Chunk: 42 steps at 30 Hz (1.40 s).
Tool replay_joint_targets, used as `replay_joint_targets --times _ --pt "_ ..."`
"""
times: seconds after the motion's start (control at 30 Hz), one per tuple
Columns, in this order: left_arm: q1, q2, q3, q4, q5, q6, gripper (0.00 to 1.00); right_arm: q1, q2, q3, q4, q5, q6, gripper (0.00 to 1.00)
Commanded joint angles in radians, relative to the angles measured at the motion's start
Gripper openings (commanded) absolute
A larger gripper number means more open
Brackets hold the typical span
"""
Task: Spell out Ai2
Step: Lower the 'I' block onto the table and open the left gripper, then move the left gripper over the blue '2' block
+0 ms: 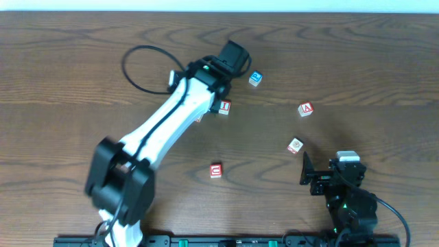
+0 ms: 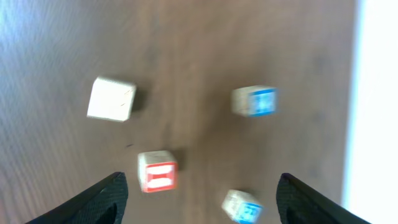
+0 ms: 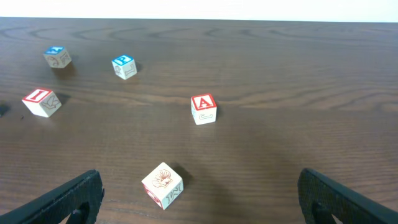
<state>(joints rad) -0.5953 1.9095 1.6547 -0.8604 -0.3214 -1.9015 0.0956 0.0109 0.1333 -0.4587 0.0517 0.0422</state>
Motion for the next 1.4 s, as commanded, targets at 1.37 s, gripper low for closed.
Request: replay_joint_targets --times 1.37 --pt "0.112 0.278 0.016 0.510 0.066 1.883 0.95 -0.018 -0.005 -0.003 0.000 -0.004 0.013 0.99"
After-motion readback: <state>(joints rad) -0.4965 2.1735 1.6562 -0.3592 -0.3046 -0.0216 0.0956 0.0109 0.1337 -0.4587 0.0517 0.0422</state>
